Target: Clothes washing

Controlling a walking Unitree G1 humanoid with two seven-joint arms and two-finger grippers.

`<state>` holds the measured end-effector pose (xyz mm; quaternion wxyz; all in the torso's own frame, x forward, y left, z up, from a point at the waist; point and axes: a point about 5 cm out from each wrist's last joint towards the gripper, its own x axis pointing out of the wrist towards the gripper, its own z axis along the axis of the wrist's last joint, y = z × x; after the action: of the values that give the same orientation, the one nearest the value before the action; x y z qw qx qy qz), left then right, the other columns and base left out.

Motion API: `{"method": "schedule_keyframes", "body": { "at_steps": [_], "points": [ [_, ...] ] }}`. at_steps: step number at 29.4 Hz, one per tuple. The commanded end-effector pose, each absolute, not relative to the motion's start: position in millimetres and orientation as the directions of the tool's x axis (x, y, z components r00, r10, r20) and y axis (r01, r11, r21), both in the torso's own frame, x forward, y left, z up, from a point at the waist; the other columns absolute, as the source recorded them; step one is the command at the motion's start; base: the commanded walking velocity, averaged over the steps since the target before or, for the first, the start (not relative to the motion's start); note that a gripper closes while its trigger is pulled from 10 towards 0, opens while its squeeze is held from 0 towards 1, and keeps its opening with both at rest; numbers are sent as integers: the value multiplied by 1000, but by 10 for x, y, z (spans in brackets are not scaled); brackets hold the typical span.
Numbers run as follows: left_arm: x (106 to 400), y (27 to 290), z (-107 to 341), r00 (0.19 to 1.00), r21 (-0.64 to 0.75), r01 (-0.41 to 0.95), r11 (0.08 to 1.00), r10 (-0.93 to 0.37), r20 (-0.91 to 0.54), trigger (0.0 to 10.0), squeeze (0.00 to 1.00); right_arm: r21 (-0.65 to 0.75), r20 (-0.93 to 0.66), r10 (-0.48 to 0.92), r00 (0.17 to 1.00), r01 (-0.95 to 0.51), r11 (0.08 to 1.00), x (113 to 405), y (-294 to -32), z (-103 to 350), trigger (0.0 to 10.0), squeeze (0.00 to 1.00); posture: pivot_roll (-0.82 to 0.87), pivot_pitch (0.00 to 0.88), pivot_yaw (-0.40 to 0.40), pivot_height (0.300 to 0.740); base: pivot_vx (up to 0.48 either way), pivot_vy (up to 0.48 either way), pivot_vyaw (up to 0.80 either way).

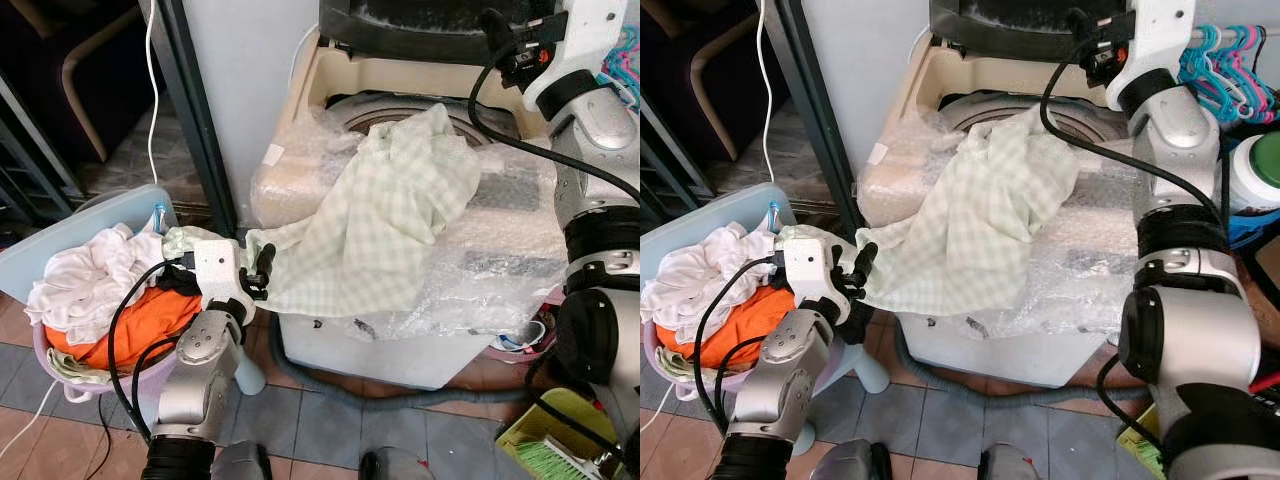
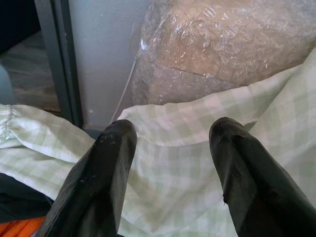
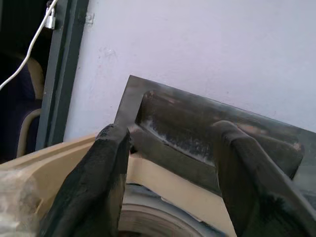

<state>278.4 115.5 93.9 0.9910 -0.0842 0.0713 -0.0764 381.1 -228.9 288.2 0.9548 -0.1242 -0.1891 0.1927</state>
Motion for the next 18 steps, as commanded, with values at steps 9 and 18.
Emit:
{"method": "schedule_keyframes", "body": {
  "at_steps": [9,18],
  "points": [
    [2790,1138,944,973,-172,162,972,-187,-135,10000,0,-306,52,638,768,-596,742,3397,-2141,2295,10000,0,-93,89,42,740,0,0,0],
    [2776,1196,951,975,-163,152,975,-175,-136,10000,0,-275,-96,714,694,-708,651,3144,-1915,1918,10000,0,-73,82,43,740,0,0,0]
  ]
}}
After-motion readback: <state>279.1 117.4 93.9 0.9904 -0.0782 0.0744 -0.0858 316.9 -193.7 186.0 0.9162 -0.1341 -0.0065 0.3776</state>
